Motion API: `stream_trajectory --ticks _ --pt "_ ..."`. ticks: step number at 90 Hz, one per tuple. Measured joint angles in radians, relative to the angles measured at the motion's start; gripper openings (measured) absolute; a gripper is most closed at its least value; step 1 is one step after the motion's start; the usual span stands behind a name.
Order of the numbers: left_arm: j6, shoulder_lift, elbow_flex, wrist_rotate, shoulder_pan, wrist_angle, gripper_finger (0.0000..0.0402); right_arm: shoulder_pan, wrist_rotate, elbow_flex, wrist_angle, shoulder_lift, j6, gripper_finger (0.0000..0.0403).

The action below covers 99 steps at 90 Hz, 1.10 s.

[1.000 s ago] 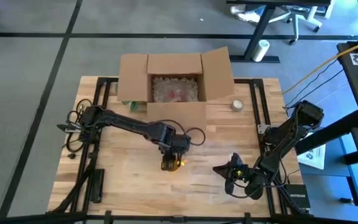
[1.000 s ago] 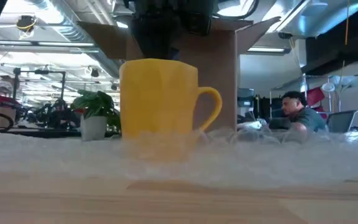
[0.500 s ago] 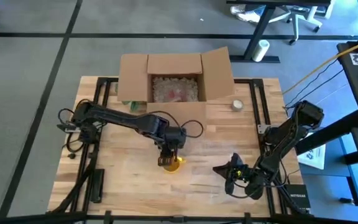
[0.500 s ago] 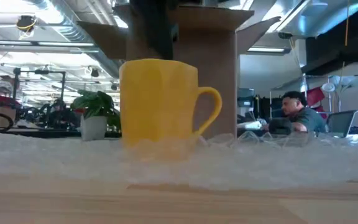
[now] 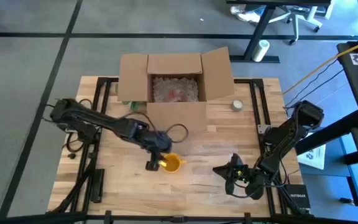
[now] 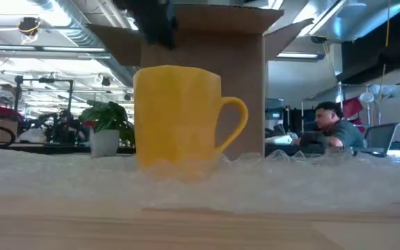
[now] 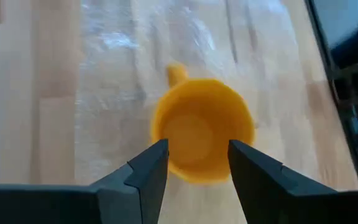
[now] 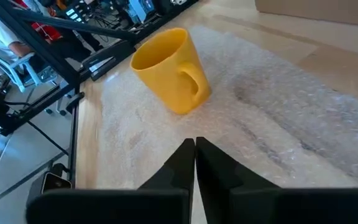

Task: Wrap mug
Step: Wrap the yellow cup with bubble wrap

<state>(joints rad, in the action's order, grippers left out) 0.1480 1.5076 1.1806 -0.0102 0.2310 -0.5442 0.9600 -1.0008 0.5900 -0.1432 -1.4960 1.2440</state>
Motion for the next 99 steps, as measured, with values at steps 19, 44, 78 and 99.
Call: stream_trajectory --ticks 19,44,78,99 --pt "0.148 -0.267 -0.391 0.04 -0.021 0.35 0.0151 0.0 0.001 0.0 -0.018 0.0 0.0 0.0" --pt "0.299 -0.433 -0.703 0.076 -0.016 0.603 0.0115 0.0 0.231 0.0 0.014 0.0 0.065 0.0" --pt "0.285 -0.44 -0.738 0.093 0.028 0.61 0.0002 0.041 0.384 0.019 0.223 0.009 0.286 0.0" --pt "0.287 -0.44 -0.747 0.229 0.099 0.623 0.0 0.232 0.275 0.114 0.554 0.061 0.592 0.0"
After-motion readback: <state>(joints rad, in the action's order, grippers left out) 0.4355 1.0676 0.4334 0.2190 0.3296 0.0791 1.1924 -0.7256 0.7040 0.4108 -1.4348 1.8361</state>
